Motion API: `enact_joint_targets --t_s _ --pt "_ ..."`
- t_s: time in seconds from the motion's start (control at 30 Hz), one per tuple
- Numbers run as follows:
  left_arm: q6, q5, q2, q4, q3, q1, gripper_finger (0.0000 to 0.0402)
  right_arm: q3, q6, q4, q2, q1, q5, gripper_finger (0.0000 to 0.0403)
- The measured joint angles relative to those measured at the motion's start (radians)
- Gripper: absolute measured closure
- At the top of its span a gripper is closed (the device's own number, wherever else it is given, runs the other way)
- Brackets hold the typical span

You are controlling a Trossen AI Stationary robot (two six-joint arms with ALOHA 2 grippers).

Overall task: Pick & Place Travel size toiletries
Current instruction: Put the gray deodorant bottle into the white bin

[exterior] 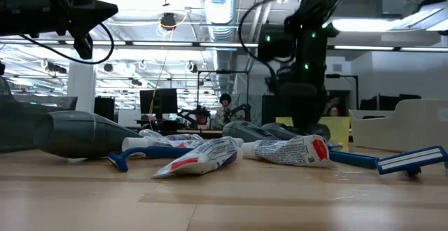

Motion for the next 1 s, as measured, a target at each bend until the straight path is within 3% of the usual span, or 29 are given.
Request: enact_joint_targets --t_s 0.27,0.63,1.0 --pt "0.0 0.0 0.0 0.005 0.0 0.0 0.0394 0.0 -0.042 0.004 0.055 -0.025 -0.04 0.0048" --pt "0.0 0.0 0.0 0.005 0.0 0.0 0.0394 -0.001 -0.057 0.022 0.055 -0.012 -0.052 0.0201" --pt "0.0 0.0 0.0 0.006 0.0 0.0 0.0394 -0.005 -0.048 0.019 -0.028 -0.014 -0.074 0.0203"
